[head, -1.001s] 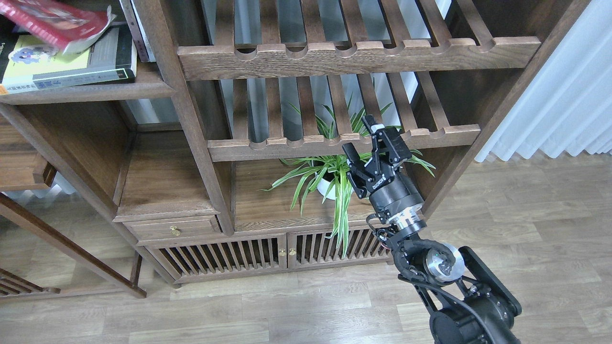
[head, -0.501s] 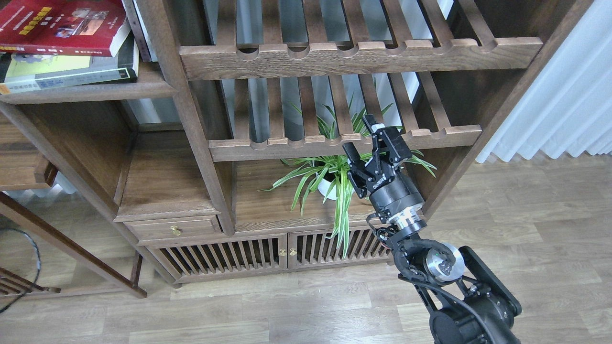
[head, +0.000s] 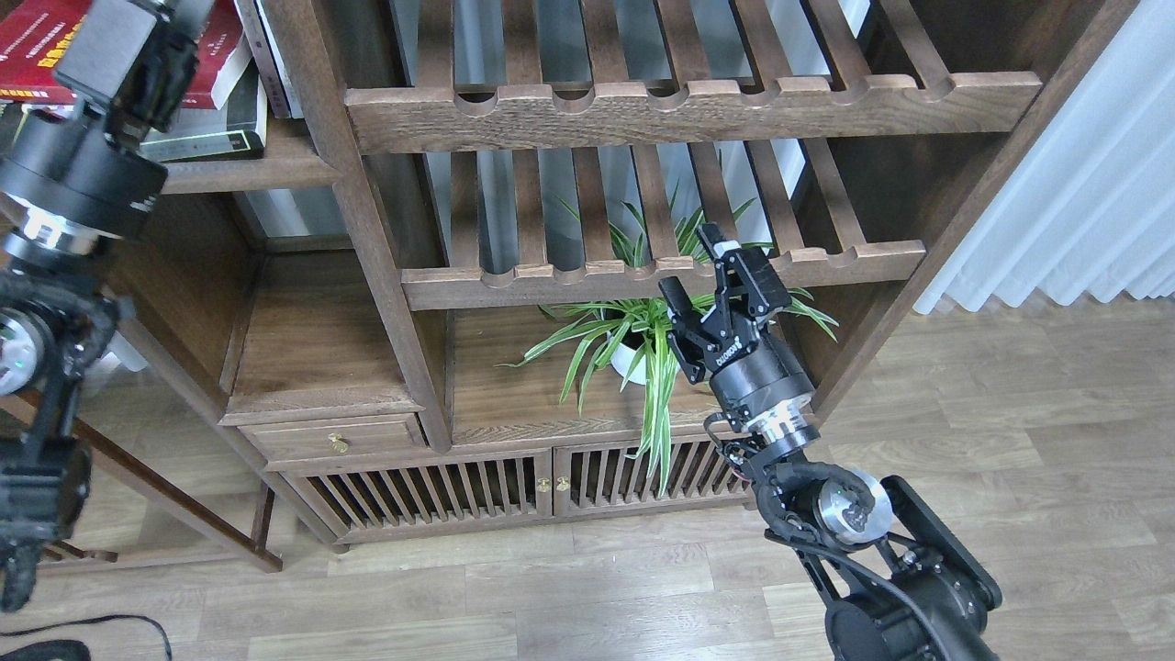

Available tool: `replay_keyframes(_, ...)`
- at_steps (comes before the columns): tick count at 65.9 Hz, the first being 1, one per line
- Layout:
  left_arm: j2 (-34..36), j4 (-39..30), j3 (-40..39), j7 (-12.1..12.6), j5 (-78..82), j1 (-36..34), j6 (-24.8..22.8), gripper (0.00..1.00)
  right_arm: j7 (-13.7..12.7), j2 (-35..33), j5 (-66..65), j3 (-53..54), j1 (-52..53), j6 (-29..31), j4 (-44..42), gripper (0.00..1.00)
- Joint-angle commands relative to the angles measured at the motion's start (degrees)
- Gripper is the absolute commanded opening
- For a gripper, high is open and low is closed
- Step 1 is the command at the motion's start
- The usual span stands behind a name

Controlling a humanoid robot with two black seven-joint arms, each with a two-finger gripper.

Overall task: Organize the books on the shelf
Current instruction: 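Release the red book and withdraw the left gripper downward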

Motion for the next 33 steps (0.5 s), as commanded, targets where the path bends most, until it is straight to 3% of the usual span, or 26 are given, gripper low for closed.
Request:
replay_keyframes(1, -2.7, 0.0, 2.8, 0.2, 1.2, 4.1, 0.0, 0.68, 0.0, 0.0, -0.7, 0.0, 0.0, -0.2, 0.0, 0.88)
replay_keyframes(17, -9.3, 0.0, 8.0, 0.3, 4.6, 10.0, 0.0, 0.69, 0.0, 0.0, -0.8, 0.1, 0.0, -0.2, -0.1, 0.88)
replay_keyframes(33, -9.8, 1.3, 15.0, 0.3, 5.9, 12.0, 0.0, 0.71, 0.0, 0.0, -0.8, 0.1, 0.2, -0.2, -0.1, 0.91)
